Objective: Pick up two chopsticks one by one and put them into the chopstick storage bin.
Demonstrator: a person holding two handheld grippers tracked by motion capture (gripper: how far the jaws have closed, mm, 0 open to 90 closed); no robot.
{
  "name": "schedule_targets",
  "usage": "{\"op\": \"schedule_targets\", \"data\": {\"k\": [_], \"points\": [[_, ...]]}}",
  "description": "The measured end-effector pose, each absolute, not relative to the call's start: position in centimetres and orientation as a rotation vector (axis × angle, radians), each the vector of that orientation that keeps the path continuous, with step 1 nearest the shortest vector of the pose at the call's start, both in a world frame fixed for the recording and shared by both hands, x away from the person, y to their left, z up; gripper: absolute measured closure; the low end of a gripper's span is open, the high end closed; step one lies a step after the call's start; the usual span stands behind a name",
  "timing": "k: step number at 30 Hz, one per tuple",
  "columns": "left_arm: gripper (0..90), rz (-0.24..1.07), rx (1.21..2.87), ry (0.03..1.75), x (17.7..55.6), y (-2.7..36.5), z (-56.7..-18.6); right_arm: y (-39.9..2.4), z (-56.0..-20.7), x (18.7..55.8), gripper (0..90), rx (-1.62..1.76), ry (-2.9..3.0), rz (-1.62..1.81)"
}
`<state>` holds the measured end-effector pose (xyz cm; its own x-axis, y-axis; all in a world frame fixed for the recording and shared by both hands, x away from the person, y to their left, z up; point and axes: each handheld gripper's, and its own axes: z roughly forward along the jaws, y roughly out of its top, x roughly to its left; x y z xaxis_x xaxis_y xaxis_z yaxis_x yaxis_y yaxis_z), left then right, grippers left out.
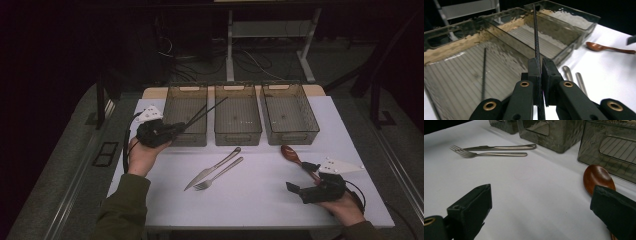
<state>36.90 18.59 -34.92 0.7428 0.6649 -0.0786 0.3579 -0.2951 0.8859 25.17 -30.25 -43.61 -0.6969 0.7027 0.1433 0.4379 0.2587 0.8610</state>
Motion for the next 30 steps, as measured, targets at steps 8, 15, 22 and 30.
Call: {"op": "schedule_targets", "data": {"k": [8,15,22,30], "points": [[84.9,0.442,1.882,0.872,39.9,19.3,-34.6,-30.3,-43.7,25.3,3.2,1.057,2.274,1.421],[84.9,0.470,1.864,0.995,42.4,20.0,-35.5,-30.5,-43.8,25.3,3.2,1.062,2.267,1.434],[84.9,0.492,1.896,1.086,43.8,20.0,-36.9,-30.5,-43.7,25.3,3.2,1.064,2.264,1.435],[84.8,0.493,1.948,1.166,44.6,19.9,-38.1,-30.5,-43.8,25.3,3.2,1.066,2.264,1.432]]}}
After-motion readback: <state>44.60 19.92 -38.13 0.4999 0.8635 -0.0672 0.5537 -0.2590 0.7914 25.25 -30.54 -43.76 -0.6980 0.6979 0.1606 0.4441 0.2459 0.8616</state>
